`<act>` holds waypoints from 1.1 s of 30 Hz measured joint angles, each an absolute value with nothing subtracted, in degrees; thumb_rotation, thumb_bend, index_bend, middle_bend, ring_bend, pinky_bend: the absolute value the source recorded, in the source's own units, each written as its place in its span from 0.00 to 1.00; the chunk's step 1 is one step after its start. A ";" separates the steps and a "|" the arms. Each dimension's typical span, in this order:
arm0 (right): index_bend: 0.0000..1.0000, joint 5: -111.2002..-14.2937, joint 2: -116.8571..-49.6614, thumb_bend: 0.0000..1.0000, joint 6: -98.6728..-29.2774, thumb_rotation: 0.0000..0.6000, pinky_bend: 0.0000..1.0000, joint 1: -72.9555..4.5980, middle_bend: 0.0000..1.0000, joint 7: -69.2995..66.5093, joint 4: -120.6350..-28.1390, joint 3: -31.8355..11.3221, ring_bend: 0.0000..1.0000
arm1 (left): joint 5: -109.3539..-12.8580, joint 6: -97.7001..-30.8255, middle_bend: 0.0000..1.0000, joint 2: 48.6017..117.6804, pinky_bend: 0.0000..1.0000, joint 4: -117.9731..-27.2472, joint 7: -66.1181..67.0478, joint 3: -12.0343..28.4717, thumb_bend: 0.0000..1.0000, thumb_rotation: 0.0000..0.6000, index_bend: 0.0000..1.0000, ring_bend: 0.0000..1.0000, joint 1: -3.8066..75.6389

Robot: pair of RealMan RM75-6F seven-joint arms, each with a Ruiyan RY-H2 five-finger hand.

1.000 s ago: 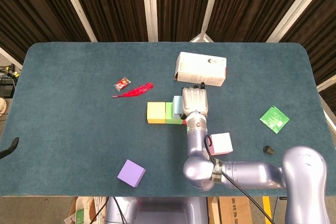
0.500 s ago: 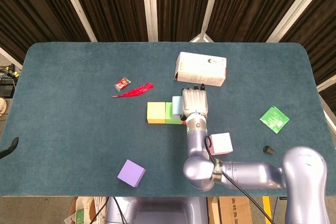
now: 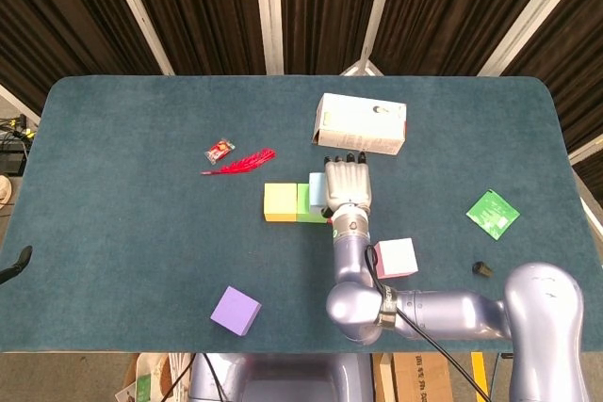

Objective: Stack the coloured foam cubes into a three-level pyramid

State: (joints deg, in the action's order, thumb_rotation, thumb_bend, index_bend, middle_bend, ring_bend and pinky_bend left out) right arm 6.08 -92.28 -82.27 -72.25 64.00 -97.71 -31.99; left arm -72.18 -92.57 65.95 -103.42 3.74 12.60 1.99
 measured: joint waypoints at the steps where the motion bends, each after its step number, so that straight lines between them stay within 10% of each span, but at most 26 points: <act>1: 0.05 6.12 -92.23 0.21 -82.29 1.00 0.00 -72.24 0.14 64.02 -97.89 -32.06 0.05 | -72.16 -92.59 0.00 65.97 0.00 -103.41 3.75 12.63 0.30 1.00 0.07 0.00 1.99; 18: 0.00 -3.14 -79.80 0.17 -85.64 1.00 0.00 -62.99 0.00 57.81 -114.22 -31.04 0.00 | -74.34 -91.06 0.00 65.42 0.00 -101.96 2.94 11.47 0.30 1.00 0.05 0.00 2.49; 33: 0.00 -40.22 -57.40 0.17 -84.83 1.00 0.00 -30.85 0.00 22.78 -123.70 -15.10 0.00 | -79.00 -84.87 0.00 62.42 0.00 -105.42 2.62 7.14 0.30 1.00 0.05 0.00 3.98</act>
